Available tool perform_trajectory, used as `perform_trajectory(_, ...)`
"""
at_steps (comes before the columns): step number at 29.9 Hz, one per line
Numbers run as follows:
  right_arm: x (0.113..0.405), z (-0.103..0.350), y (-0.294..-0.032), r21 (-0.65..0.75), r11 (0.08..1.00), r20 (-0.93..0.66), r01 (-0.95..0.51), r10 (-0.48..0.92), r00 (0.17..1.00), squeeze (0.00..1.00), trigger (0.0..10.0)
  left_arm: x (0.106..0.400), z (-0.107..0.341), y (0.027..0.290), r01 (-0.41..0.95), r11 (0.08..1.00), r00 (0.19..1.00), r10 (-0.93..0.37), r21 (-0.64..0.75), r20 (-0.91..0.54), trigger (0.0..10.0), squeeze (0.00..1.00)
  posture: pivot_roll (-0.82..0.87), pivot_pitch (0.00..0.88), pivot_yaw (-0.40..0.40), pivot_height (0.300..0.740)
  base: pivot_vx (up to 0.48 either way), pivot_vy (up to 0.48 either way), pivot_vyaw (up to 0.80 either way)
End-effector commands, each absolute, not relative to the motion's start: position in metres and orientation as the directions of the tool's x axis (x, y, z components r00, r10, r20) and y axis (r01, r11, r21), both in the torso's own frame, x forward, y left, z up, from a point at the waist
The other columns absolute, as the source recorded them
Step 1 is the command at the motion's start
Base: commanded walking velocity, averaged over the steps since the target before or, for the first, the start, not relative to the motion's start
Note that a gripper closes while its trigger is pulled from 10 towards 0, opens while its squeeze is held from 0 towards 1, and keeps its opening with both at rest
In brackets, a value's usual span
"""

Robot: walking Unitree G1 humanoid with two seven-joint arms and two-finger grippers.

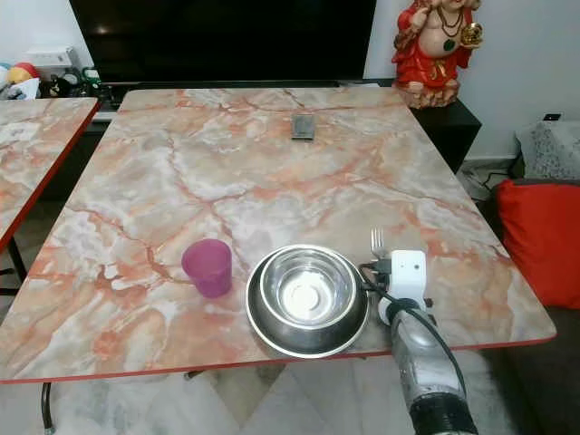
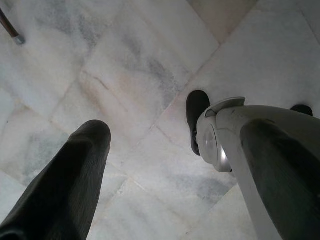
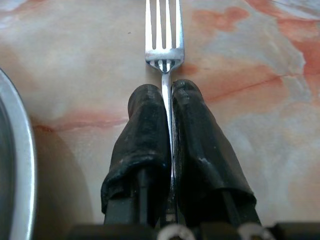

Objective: Setting the table

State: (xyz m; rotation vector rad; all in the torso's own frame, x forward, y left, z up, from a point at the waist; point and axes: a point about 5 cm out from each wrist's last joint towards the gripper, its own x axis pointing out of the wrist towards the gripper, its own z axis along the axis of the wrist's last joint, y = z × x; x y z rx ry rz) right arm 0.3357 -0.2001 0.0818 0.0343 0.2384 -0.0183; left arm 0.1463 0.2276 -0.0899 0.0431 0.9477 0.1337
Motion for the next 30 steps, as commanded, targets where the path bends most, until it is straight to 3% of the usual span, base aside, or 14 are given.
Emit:
perform_trajectory(1,0.3362,0.0808,-0.2011,0.046,0.998,-0.236,0.034,-0.023,0.971,0.07,10.0,0.1415,-0.0915,0.2288,-0.088,0.991,0.564,0.133,0.101,-0.815,10.0,0.00,0.00,0.110,-0.004,0.740,0.000,0.000,0.00)
perform_trajectory(14,0.3376,0.0790,-0.1997,0.053,0.998,-0.231,0.035,-0.022,0.973,0.09,10.0,0.1423,-0.0914,0.2280,-0.088,0.991,0.565,0.134,0.102,-0.814,10.0,0.00,0.00,0.112,-0.004,0.740,0.000,0.000,0.00)
perform_trajectory(15,0.3379,0.0794,-0.1998,0.053,0.998,-0.230,0.036,-0.023,0.973,0.25,10.0,0.1423,-0.0914,0.2280,-0.087,0.991,0.565,0.134,0.102,-0.814,10.0,0.00,0.00,0.112,-0.004,0.740,0.000,0.000,0.00)
perform_trajectory(16,0.3380,0.0796,-0.1998,0.053,0.998,-0.229,0.036,-0.023,0.973,0.25,10.0,0.1424,-0.0914,0.2280,-0.087,0.991,0.565,0.134,0.102,-0.814,10.0,0.00,0.00,0.112,-0.004,0.740,0.000,0.000,0.00)
perform_trajectory(17,0.3382,0.0801,-0.1996,0.053,0.998,-0.225,0.035,-0.022,0.974,0.55,10.0,0.1425,-0.0914,0.2280,-0.087,0.991,0.566,0.134,0.102,-0.814,10.0,0.00,0.00,0.112,-0.004,0.740,0.000,0.000,0.00)
perform_trajectory(19,0.3383,0.0802,-0.1995,0.053,0.998,-0.224,0.034,-0.022,0.974,0.55,10.0,0.1425,-0.0914,0.2280,-0.087,0.991,0.566,0.134,0.102,-0.814,10.0,0.00,0.00,0.112,-0.004,0.740,0.000,0.000,0.00)
perform_trajectory(23,0.3387,0.0804,-0.1996,0.053,0.998,-0.221,0.039,-0.027,0.975,0.43,10.0,0.1424,-0.0915,0.2277,-0.088,0.991,0.565,0.134,0.102,-0.814,10.0,0.00,0.00,0.115,-0.004,0.740,0.000,0.000,0.00)
perform_trajectory(24,0.3388,0.0804,-0.1996,0.053,0.998,-0.221,0.039,-0.027,0.975,0.31,10.0,0.1424,-0.0915,0.2277,-0.088,0.991,0.565,0.134,0.102,-0.814,10.0,0.00,0.00,0.115,-0.004,0.740,0.000,0.000,0.00)
perform_trajectory(25,0.3388,0.0804,-0.1996,0.052,0.998,-0.221,0.039,-0.026,0.975,0.09,10.0,0.1423,-0.0915,0.2276,-0.088,0.991,0.565,0.134,0.102,-0.814,10.0,0.00,0.00,0.115,-0.004,0.740,0.000,0.000,0.00)
perform_trajectory(26,0.3390,0.0804,-0.1997,0.052,0.998,-0.220,0.039,-0.027,0.975,0.00,10.0,0.1424,-0.0916,0.2274,-0.088,0.991,0.565,0.134,0.102,-0.814,10.0,0.00,0.00,0.115,-0.005,0.740,0.000,0.000,0.00)
perform_trajectory(30,0.3392,0.0804,-0.1998,0.050,0.998,-0.220,0.041,-0.029,0.975,0.00,10.0,0.1425,-0.0916,0.2272,-0.088,0.991,0.565,0.133,0.101,-0.814,10.0,0.00,0.00,0.115,-0.005,0.740,0.000,0.000,0.00)
